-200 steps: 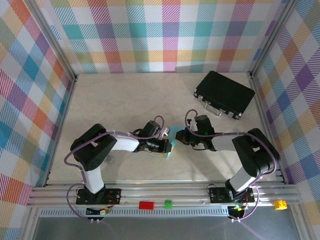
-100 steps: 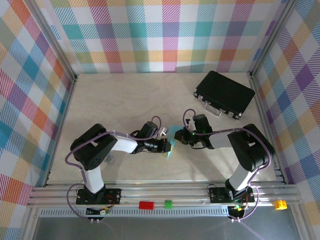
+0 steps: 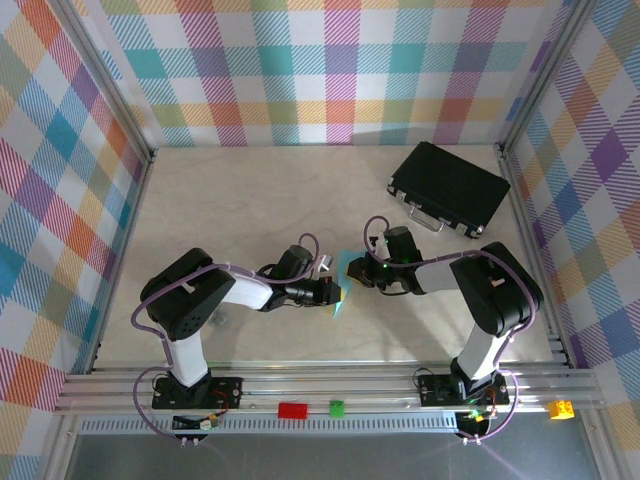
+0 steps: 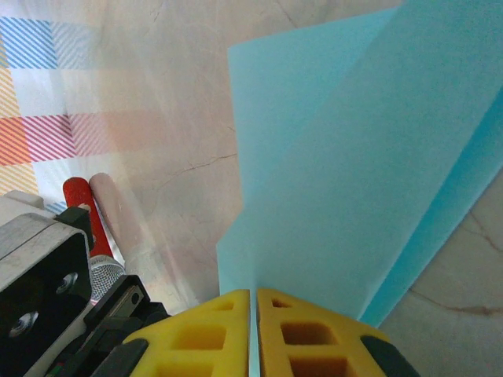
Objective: Fold a paper plane with a square sheet of paper (pick it up from the middle)
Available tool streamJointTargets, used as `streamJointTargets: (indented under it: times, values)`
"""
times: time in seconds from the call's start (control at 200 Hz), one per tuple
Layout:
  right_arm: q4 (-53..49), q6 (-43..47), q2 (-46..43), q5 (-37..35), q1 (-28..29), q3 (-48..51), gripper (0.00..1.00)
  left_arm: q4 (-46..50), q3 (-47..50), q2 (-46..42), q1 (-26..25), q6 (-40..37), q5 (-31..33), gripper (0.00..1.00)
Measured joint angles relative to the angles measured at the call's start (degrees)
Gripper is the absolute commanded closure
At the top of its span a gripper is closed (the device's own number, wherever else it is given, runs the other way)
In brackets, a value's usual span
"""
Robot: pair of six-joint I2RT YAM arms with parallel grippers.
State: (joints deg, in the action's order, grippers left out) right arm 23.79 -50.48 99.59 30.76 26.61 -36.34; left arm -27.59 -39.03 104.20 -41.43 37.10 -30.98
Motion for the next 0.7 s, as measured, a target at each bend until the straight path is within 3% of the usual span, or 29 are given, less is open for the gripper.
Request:
streamJointTargets:
  times: [0.7]
  values:
    - [-2.1,0.2,2.7,0.1,0.0,-2.1,0.89,-1.3,0.6,0.1,0.1,1.5,0.1,1.0]
